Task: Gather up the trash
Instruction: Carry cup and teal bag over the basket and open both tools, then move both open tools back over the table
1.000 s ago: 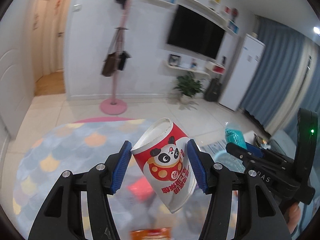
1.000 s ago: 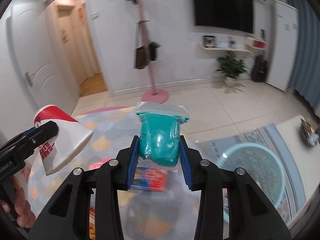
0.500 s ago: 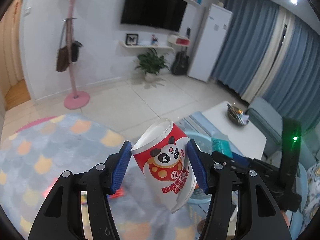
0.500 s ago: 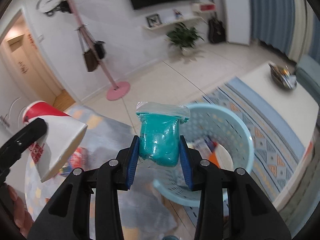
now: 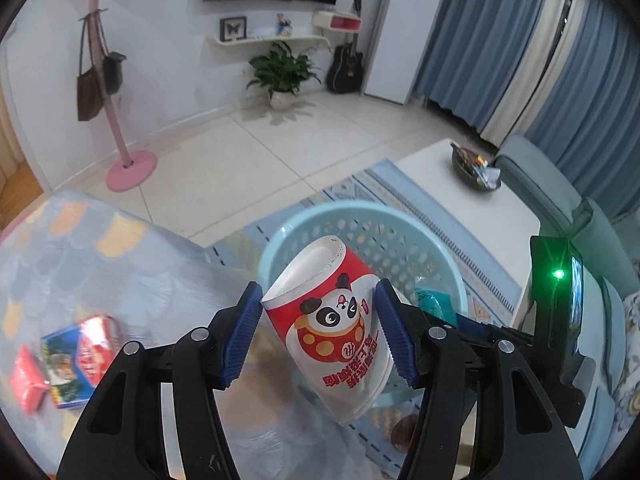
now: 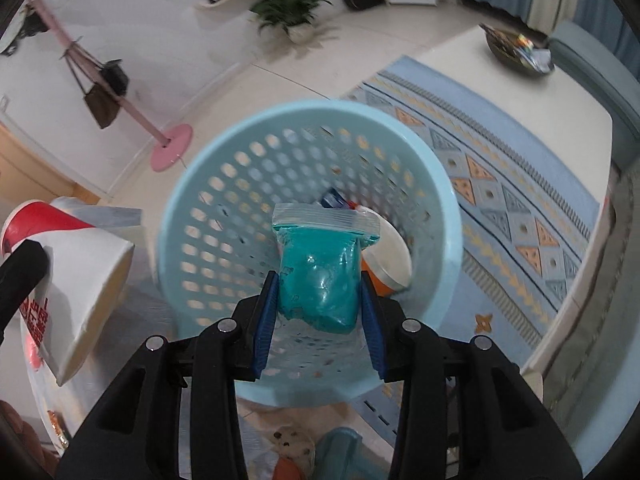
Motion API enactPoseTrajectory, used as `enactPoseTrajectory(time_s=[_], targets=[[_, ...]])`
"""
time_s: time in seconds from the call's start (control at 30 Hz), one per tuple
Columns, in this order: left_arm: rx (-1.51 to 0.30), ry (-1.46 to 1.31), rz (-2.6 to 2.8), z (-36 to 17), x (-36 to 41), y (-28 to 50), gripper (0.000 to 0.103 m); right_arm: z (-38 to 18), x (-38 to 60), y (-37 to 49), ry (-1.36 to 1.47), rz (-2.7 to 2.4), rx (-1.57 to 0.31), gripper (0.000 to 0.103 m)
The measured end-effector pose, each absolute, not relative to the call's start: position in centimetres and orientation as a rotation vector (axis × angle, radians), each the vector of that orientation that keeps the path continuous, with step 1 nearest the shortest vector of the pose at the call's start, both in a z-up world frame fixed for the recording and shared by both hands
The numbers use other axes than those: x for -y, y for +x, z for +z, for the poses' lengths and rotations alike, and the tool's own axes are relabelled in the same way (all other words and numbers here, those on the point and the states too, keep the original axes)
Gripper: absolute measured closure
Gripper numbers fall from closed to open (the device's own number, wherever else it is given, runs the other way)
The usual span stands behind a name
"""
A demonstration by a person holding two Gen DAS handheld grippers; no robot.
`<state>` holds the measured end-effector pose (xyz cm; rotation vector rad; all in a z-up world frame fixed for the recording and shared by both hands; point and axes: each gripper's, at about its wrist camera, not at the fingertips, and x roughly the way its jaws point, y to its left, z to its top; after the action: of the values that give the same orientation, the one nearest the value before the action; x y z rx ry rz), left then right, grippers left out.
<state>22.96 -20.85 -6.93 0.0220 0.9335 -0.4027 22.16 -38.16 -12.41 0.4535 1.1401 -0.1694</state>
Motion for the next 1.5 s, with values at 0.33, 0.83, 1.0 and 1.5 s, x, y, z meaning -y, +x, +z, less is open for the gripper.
enactPoseTrajectory(time_s=[0.33, 0.83, 1.0, 1.5], targets=[[-0.951, 0.015, -0.411, -7.7, 21.8, 22.6, 0.032, -12.3, 39.9, 21.5, 0.453, -0.205, -1.108, 0.05], [-0.822, -0.082, -0.424, -2.5, 16.9, 17.9, 0.031, -5.9, 35.0, 19.9, 0.38, -0.118, -0.998, 0.05], [-0.756, -0.095, -0.4, -0.1, 13.1, 15.1, 0.031, -1.6, 31.3, 18.6, 0.318, -0.043, -0.918, 0.05], [-0.683, -0.14, -0.164, 0.0, -4.4, 2.0, 0.031, 2.9, 16.2, 13.7, 0.178, 0.3, -0.795, 0.051]])
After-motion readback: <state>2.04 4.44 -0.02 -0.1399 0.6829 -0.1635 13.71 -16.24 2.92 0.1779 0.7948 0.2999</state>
